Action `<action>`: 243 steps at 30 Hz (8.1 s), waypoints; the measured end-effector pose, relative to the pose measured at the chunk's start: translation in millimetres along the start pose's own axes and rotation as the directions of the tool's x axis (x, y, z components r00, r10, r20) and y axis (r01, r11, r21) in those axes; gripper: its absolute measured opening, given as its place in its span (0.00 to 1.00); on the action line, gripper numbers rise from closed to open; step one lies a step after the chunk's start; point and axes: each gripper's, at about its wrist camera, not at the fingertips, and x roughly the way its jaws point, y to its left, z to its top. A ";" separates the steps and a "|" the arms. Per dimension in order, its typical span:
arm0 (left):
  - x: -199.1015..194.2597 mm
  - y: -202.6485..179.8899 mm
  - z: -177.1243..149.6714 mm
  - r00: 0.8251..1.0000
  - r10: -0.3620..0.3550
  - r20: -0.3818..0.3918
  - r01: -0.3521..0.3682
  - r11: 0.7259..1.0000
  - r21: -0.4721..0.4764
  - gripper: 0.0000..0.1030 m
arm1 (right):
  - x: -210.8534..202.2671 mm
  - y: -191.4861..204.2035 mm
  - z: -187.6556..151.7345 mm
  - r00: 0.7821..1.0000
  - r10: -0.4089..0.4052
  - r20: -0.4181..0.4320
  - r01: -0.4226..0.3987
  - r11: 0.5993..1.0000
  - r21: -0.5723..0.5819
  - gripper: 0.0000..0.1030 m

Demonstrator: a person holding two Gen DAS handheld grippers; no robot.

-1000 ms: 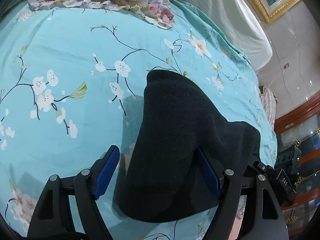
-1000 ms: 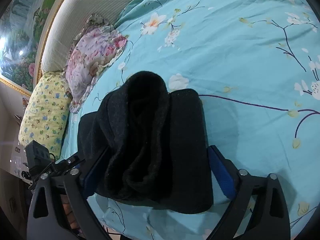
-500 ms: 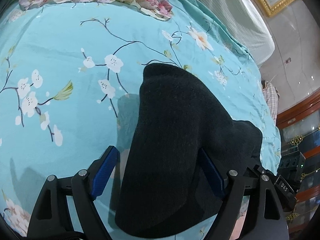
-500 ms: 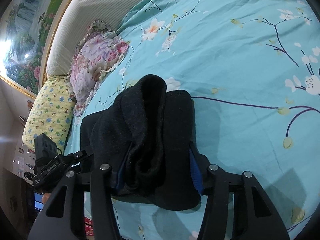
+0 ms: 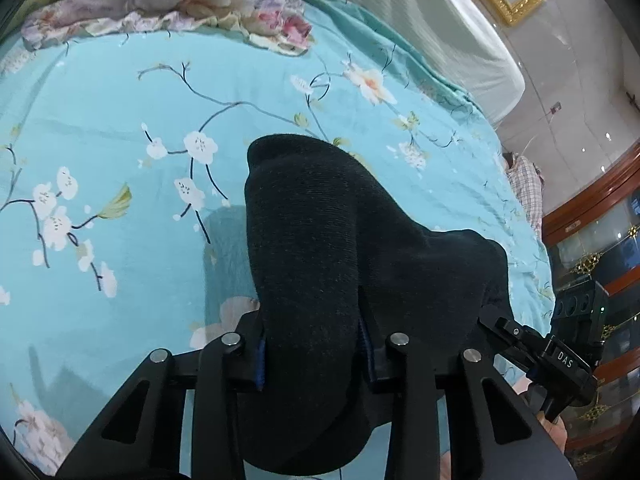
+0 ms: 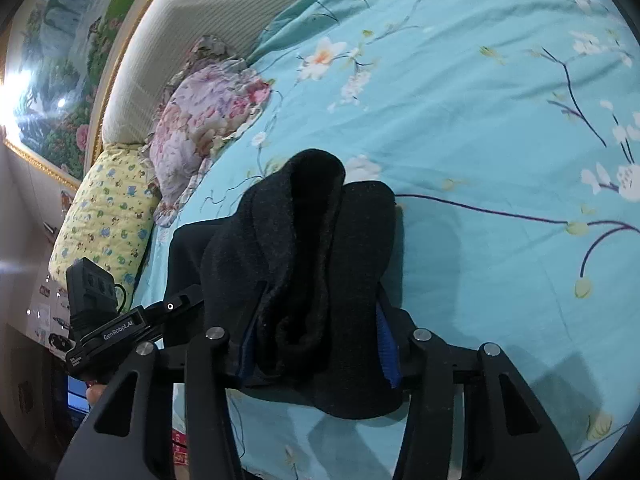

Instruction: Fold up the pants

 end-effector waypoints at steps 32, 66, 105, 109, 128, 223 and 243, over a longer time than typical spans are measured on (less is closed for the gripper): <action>-119.1 109.6 49.3 0.951 0.198 0.238 -0.164 0.974 -0.156 0.31 | 114.5 154.6 50.0 0.978 0.150 -0.143 -0.184 0.948 -0.261 0.47; -92.6 190.2 46.4 0.941 0.276 0.193 -0.213 0.932 -0.293 0.72 | 204.3 159.2 63.4 0.979 0.048 -0.200 -0.108 0.948 -0.299 0.85; -123.6 126.0 -18.3 0.879 0.404 0.253 -0.353 0.908 -0.224 0.77 | 133.1 205.0 5.0 0.997 0.072 -0.037 -0.079 0.752 -0.654 0.95; -121.4 119.7 -25.0 0.867 0.433 0.249 -0.393 0.899 -0.195 0.78 | 130.2 209.4 -7.8 0.997 0.070 -0.027 -0.069 0.711 -0.700 0.96; -101.0 119.5 -48.5 0.822 0.529 0.212 -0.497 0.848 -0.187 0.81 | 141.0 203.4 -38.8 0.998 0.059 -0.036 -0.066 0.657 -0.751 0.97; -104.7 115.9 -38.5 0.759 0.584 0.290 -0.560 0.811 -0.169 0.82 | 148.5 212.7 -43.7 0.998 0.062 0.011 -0.035 0.689 -0.724 0.99; -103.1 106.7 -15.8 0.763 0.582 0.282 -0.563 0.812 -0.153 0.82 | 139.1 202.4 -24.9 0.996 0.080 0.047 -0.028 0.743 -0.669 0.99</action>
